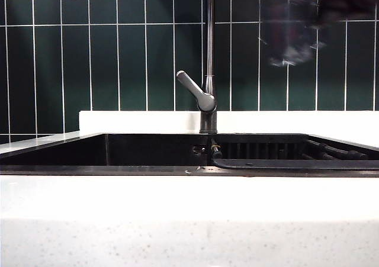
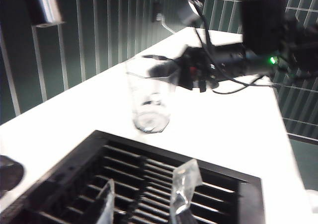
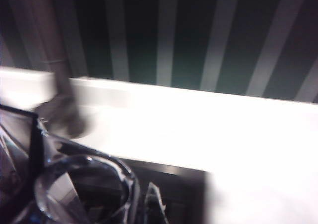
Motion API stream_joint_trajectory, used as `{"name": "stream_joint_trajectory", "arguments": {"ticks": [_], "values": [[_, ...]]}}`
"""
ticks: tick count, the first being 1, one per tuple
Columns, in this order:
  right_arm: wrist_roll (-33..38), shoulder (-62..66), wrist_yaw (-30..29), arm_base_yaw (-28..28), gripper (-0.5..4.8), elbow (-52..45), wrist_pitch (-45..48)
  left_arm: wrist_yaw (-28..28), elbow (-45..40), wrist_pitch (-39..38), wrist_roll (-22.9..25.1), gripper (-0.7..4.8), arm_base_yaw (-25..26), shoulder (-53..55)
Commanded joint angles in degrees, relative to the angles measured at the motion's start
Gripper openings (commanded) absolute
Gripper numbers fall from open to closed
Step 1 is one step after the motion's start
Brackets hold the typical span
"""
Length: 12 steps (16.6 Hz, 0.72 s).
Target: Pick up the mug next to the sink, go to the faucet to get some water, pour the water into the sink, and finally put the mug back to its place.
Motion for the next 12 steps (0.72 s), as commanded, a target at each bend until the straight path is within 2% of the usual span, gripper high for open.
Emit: {"name": "stream_joint_trajectory", "arguments": {"ticks": [1,5,7,12], "values": [[0.31,-0.46,-0.44,-4.0,-0.05,-5.99,11.78,-1.79,-0.02,0.35,1.36,1.47,-0.02,-0.11],[-1.6,0.55,-0.59,-9.51,-0.05,-9.77,19.56,-2.86,-0.02,0.81,1.38,1.47,-0.07,-0.11],[-1.44,2.97,-2.03,-13.4,-0.05,-9.75,20.37,-3.43,-0.02,0.81,1.38,1.47,-0.42,-0.11],[-1.42,8.66,-4.66,-17.88,-0.05,-9.73,26.36,-4.09,-0.02,0.76,1.31,1.47,-0.9,-0.11]]}}
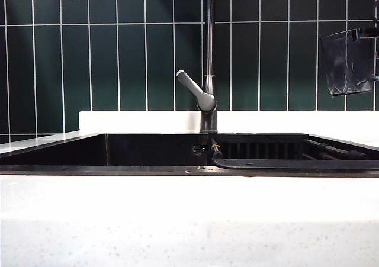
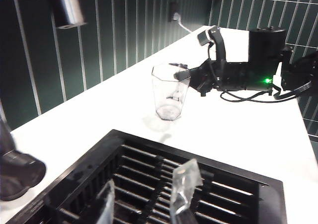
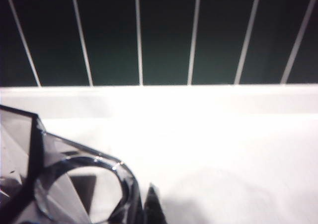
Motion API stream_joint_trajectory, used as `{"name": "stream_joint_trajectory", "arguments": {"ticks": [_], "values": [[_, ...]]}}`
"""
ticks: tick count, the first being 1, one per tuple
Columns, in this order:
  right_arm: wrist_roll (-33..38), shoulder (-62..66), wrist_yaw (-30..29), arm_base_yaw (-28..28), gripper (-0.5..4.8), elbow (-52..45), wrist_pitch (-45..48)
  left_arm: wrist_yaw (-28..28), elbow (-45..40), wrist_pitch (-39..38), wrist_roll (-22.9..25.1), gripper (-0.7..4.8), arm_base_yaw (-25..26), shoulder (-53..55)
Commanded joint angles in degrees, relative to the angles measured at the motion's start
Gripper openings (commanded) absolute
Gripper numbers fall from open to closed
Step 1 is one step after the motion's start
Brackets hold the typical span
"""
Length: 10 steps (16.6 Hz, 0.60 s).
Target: Pick up the mug next to the sink, go to the faucet to get some water, pour the water into the sink, and finally put the mug back to its place.
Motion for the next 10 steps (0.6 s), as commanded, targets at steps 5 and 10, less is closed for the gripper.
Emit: {"name": "stream_joint_trajectory", "arguments": {"ticks": [5,10], "values": [[0.07,9.09,-4.11,-2.71,-0.05,0.31,11.04,-1.64,-0.02,0.74,-0.15,1.47,-2.45,-0.13],[0.07,15.12,-4.5,-3.45,-0.05,0.79,16.57,-2.05,-0.02,0.74,0.0,1.46,-2.84,-0.13]]}}
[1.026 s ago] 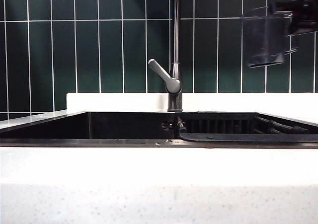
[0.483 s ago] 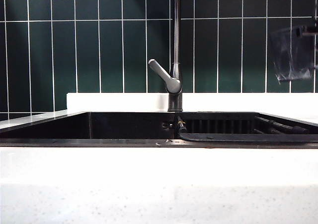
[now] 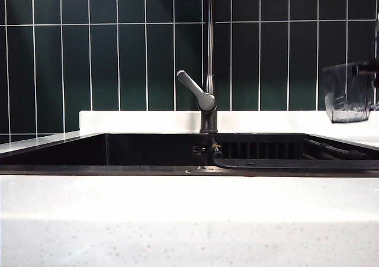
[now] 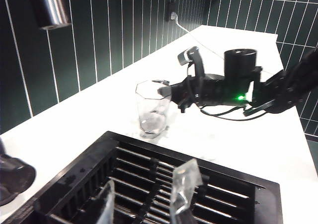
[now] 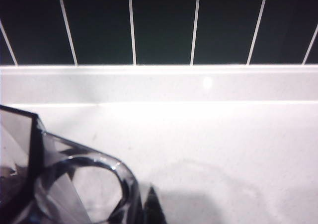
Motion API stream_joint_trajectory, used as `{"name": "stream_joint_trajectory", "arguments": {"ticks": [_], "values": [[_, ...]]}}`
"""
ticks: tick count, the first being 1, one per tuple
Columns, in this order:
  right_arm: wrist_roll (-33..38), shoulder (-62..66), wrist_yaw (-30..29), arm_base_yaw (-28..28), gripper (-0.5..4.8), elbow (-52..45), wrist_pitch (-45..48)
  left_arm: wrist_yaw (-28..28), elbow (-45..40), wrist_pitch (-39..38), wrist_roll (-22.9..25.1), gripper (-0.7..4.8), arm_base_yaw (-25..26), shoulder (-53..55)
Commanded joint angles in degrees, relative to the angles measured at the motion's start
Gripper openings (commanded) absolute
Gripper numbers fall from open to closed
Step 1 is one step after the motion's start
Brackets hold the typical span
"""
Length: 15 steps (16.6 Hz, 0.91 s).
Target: Pick up the mug next to the sink, go to the faucet to get some water, pour the water into the sink, and finally put the mug back to its place.
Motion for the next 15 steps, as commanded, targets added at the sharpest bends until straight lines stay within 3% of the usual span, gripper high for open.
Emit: {"name": "stream_joint_trajectory", "arguments": {"ticks": [1,15], "values": [[0.11,1.86,-0.22,-0.55,-0.05,0.55,4.46,0.0,-0.02,0.74,0.0,1.46,-0.07,-0.15],[0.09,10.91,-2.89,-2.21,-0.05,8.37,5.49,-0.35,-0.02,1.81,1.01,1.46,-0.83,-0.13]]}}
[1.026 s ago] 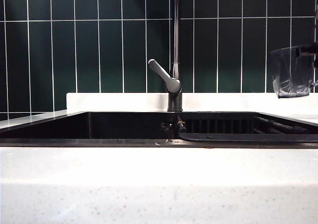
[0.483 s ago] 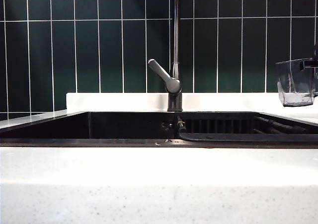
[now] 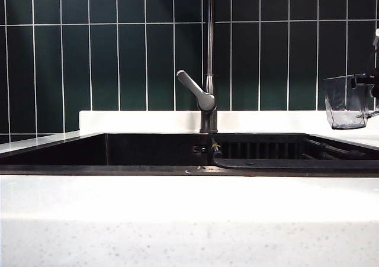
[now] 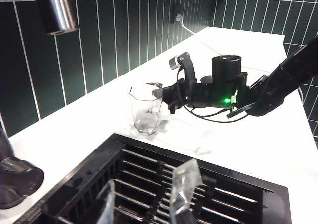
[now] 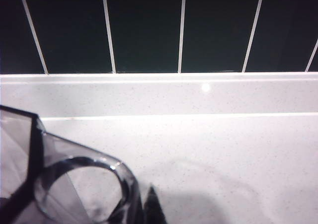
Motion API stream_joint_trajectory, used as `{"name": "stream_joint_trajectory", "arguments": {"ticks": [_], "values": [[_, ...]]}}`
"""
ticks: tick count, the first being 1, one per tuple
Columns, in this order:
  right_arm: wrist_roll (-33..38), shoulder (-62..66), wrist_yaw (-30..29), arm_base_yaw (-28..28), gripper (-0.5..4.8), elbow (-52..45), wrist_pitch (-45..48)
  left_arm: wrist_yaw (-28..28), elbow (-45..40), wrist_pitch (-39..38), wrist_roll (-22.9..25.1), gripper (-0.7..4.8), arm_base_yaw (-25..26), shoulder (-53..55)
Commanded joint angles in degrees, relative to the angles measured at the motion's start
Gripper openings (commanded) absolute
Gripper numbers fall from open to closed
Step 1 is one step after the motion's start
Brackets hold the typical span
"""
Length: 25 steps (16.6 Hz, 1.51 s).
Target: Pick up the mug next to the sink, go to the faucet to get some water, pour the water into the sink, and finally put the mug back to its place.
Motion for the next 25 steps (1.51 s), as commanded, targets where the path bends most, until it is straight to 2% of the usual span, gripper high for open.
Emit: {"name": "stream_joint_trajectory", "arguments": {"ticks": [1,5,12,15,17,18,25], "values": [[0.22,0.96,-1.62,-0.04,-0.05,0.81,1.75,2.27,-0.02,0.87,1.16,1.45,-0.7,-0.13],[0.22,2.67,-1.75,0.04,-0.05,1.92,1.79,4.81,-0.02,0.63,1.11,1.37,-1.97,0.2],[0.2,3.82,-1.7,0.0,-0.05,2.45,1.81,4.61,-0.02,0.63,1.09,1.36,-1.99,0.24],[0.15,3.82,-1.53,0.0,-0.04,2.45,1.81,4.63,-0.02,0.63,1.09,1.2,-1.99,0.33],[0.17,3.82,-1.53,0.0,0.08,2.45,1.79,4.63,-0.02,0.63,1.11,1.2,-1.99,0.33],[0.2,3.82,-1.51,0.0,0.62,2.45,1.75,4.63,-0.02,0.63,1.09,1.2,-1.99,0.33],[0.2,3.82,-1.51,0.02,0.68,2.4,-0.2,4.63,-0.02,0.61,1.09,1.2,-1.99,0.33]]}}
